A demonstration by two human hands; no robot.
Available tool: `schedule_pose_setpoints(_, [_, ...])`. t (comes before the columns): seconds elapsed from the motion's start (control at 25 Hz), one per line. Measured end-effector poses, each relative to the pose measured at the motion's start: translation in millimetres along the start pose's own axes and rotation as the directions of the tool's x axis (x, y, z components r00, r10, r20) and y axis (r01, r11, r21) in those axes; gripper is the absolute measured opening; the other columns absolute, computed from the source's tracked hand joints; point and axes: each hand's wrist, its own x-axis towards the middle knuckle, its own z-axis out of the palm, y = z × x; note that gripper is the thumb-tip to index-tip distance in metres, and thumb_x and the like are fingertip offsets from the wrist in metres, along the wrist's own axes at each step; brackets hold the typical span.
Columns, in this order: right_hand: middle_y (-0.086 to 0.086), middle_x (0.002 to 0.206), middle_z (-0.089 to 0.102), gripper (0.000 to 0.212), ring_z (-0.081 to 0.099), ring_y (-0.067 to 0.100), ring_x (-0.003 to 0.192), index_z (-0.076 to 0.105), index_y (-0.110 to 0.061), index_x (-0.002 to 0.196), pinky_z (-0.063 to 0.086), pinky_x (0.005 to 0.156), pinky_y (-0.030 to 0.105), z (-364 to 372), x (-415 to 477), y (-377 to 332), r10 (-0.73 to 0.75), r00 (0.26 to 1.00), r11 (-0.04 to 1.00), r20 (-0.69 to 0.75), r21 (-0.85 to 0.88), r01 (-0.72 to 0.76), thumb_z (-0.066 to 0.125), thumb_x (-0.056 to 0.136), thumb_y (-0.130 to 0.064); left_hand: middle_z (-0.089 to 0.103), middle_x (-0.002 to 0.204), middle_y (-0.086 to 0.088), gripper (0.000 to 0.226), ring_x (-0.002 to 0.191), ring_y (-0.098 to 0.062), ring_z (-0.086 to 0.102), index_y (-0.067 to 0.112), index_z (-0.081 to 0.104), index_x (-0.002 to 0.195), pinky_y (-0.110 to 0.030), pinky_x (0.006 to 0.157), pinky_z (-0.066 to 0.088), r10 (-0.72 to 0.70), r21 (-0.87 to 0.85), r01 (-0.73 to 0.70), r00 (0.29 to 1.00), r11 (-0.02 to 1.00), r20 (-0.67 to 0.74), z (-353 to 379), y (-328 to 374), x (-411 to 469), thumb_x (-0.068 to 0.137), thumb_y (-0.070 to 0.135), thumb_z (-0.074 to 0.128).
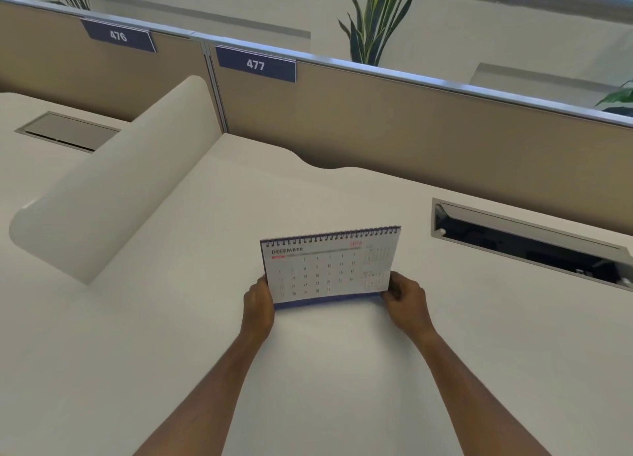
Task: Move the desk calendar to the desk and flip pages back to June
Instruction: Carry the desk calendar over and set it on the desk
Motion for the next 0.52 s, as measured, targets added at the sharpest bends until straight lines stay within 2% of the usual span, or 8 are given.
schedule_pose_setpoints(0.12, [-0.001, 0.111, 0.077, 0.031, 0.069, 0.012, 0.094, 0.074, -0.012, 0.113, 0.051, 0.078, 0.004, 2, 1, 4, -0.02, 1.0, 0.994, -0.009, -0.105, 0.019, 0.06, 0.092, 0.006, 0.07, 0.089, 0.0, 0.04, 0.086, -0.024, 0.067, 0.018, 0.06, 0.079, -0.021, 0.062, 0.05, -0.007, 0.037, 0.007, 1.0, 0.999, 0.017, -5, -7, 2, 0.104, 0.022, 0.029])
schedule_pose_setpoints(0.24, [0.004, 0.114, 0.077, 0.034, 0.068, 0.015, 0.095, 0.072, -0.01, 0.117, 0.046, 0.075, -0.001, 4, 0, 7, -0.034, 0.999, 0.989, -0.003, -0.146, 0.033, 0.056, 0.093, 0.008, 0.079, 0.101, -0.007, 0.042, 0.098, -0.026, 0.073, 0.012, 0.073, 0.094, -0.04, 0.083, 0.06, -0.033, -0.065, 0.037, 0.998, 0.997, 0.053, -12, -10, 3, 0.105, 0.03, 0.036])
schedule_pose_setpoints(0.36, [0.006, 0.115, 0.077, 0.036, 0.068, 0.016, 0.094, 0.072, -0.01, 0.119, 0.046, 0.074, 0.0, 3, -1, 7, -0.033, 0.999, 0.987, -0.005, -0.16, 0.031, 0.054, 0.093, 0.009, 0.083, 0.104, 0.001, 0.055, 0.102, -0.017, 0.077, 0.023, 0.076, 0.107, -0.034, 0.089, 0.059, -0.068, -0.249, 0.084, 0.995, 0.965, 0.073, -16, -10, -4, 0.111, 0.05, 0.029])
schedule_pose_setpoints(0.52, [0.003, 0.116, 0.076, 0.043, 0.068, 0.02, 0.099, 0.069, -0.012, 0.123, 0.044, 0.073, -0.001, 5, -2, 4, -0.001, 1.0, 0.989, 0.003, -0.15, 0.002, 0.051, 0.091, 0.01, 0.078, 0.122, 0.003, 0.059, 0.116, -0.015, 0.072, 0.031, 0.072, 0.125, -0.038, 0.105, 0.053, -0.025, -0.209, 0.048, 0.994, 0.977, 0.11, -13, -11, -11, 0.106, 0.063, 0.027])
